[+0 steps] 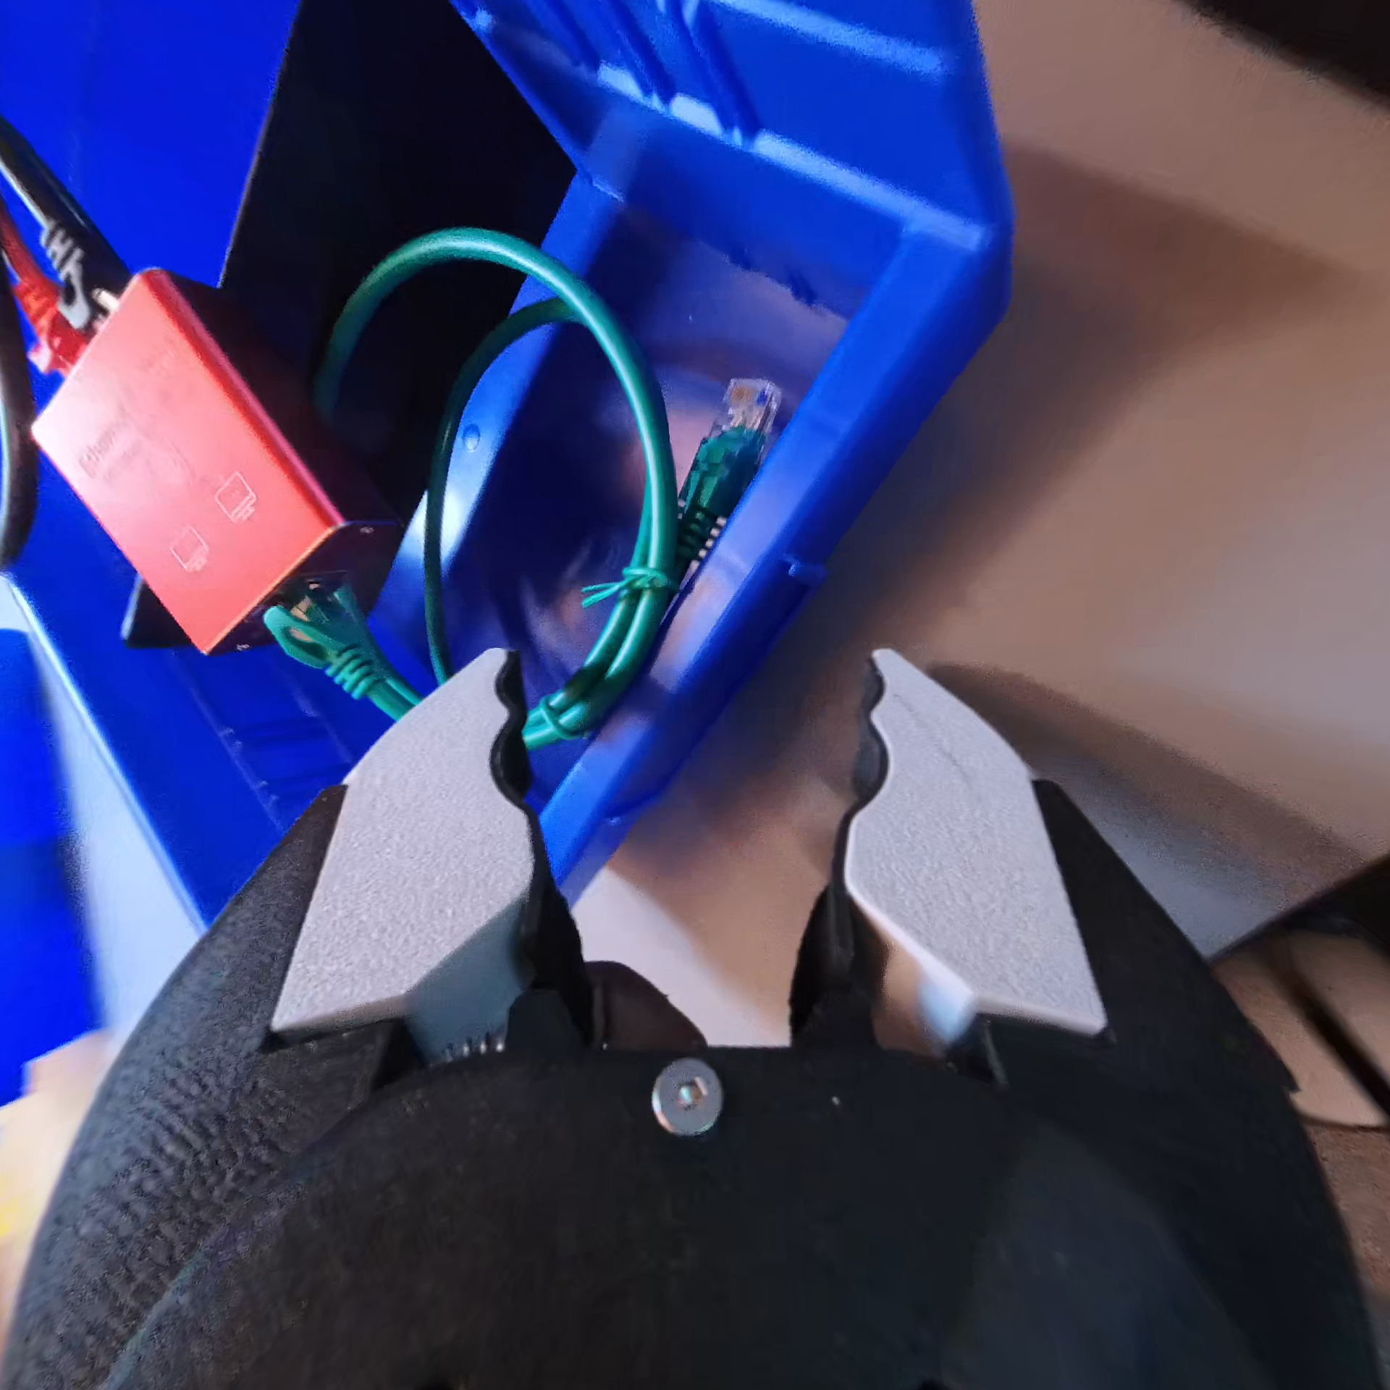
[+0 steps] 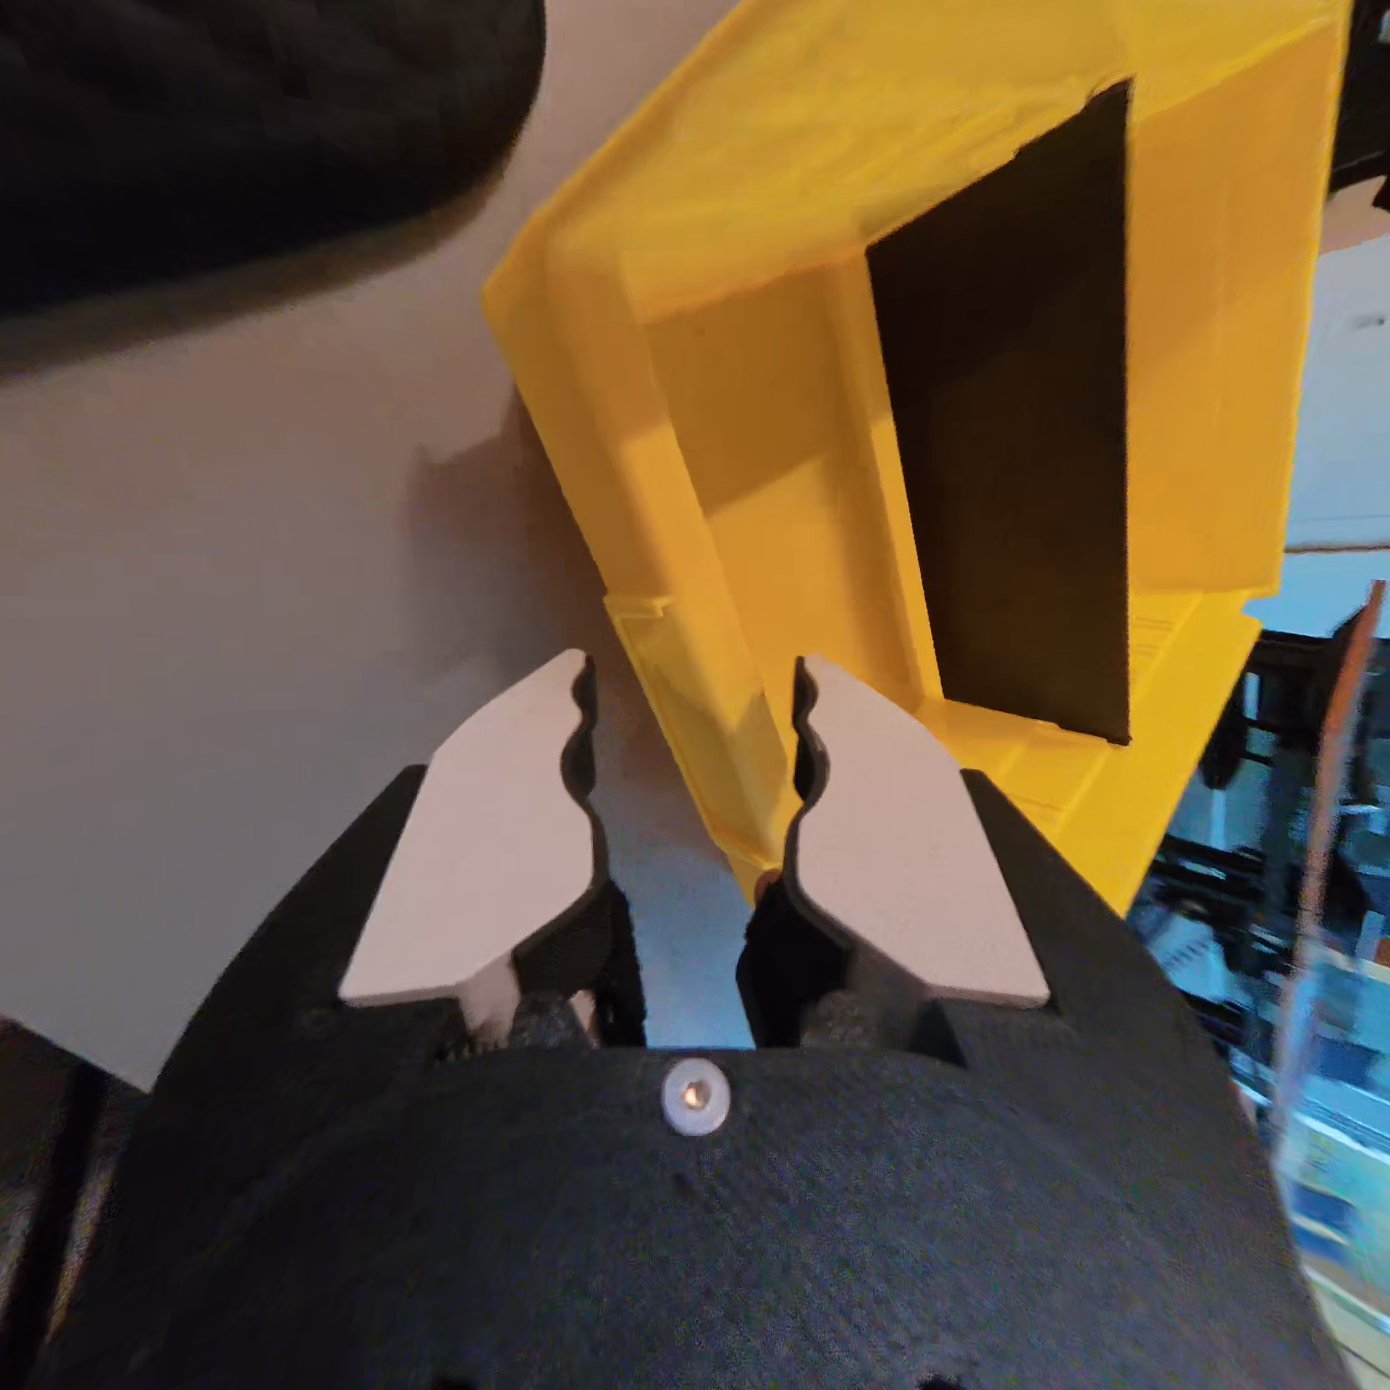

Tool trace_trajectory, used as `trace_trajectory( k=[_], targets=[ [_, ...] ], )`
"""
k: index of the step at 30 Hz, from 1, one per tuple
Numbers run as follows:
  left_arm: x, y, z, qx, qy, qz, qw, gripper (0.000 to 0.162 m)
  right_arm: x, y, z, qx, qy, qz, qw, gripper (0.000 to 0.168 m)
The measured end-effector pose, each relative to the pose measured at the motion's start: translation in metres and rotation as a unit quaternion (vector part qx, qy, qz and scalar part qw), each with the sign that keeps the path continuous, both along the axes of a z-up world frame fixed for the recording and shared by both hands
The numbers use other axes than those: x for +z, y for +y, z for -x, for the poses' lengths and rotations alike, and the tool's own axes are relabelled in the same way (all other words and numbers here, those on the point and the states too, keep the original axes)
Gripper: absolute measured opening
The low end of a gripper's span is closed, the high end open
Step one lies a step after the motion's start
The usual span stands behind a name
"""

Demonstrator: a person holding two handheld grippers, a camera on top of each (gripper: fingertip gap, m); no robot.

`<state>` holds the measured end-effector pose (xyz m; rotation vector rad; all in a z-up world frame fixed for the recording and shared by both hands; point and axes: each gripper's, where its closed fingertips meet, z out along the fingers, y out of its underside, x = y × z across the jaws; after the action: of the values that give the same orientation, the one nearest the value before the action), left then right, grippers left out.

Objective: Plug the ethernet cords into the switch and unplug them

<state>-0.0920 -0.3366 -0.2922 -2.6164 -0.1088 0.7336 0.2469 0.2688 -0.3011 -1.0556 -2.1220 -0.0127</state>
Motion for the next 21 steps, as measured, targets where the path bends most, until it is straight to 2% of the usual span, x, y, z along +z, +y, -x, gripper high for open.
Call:
trace_trajectory(
  k=[2, 4, 6, 8, 11, 13, 17, 21],
  targets=[
    [0.016, 0.008, -0.009, 0.015, -0.027, -0.062, 0.998, 0.094, 0.013, -0.012, 0.005, 0.008, 0.05, 0.057, 0.997, 0.061],
    [0.047, 0.02, -0.011, 0.029, -0.037, -0.159, 0.986, 0.099, 0.036, -0.023, 0.011, 0.019, 0.119, 0.104, 0.987, 0.07],
    [0.086, 0.025, 0.004, 0.093, -0.024, -0.268, 0.959, 0.097, 0.065, -0.029, 0.017, 0.027, 0.2, 0.12, 0.972, 0.076],
    [0.104, 0.017, 0.022, 0.181, -0.042, -0.316, 0.93, 0.087, 0.094, -0.035, 0.022, 0.032, 0.279, 0.138, 0.95, 0.087],
    [0.1, 0.011, 0.042, 0.23, -0.056, -0.288, 0.928, 0.088, 0.123, -0.06, 0.029, 0.063, 0.347, 0.207, 0.912, 0.112],
    [0.089, 0.012, 0.056, 0.237, -0.073, -0.257, 0.934, 0.09, 0.13, -0.074, 0.034, 0.09, 0.354, 0.218, 0.905, 0.12],
    [0.06, 0.017, 0.083, 0.252, -0.138, -0.214, 0.934, 0.096, 0.142, -0.09, 0.041, 0.122, 0.361, 0.189, 0.905, 0.122],
    [0.037, 0.014, 0.103, 0.272, -0.159, -0.164, 0.935, 0.099, 0.156, -0.099, 0.04, 0.142, 0.388, 0.187, 0.891, 0.12]
  ],
)
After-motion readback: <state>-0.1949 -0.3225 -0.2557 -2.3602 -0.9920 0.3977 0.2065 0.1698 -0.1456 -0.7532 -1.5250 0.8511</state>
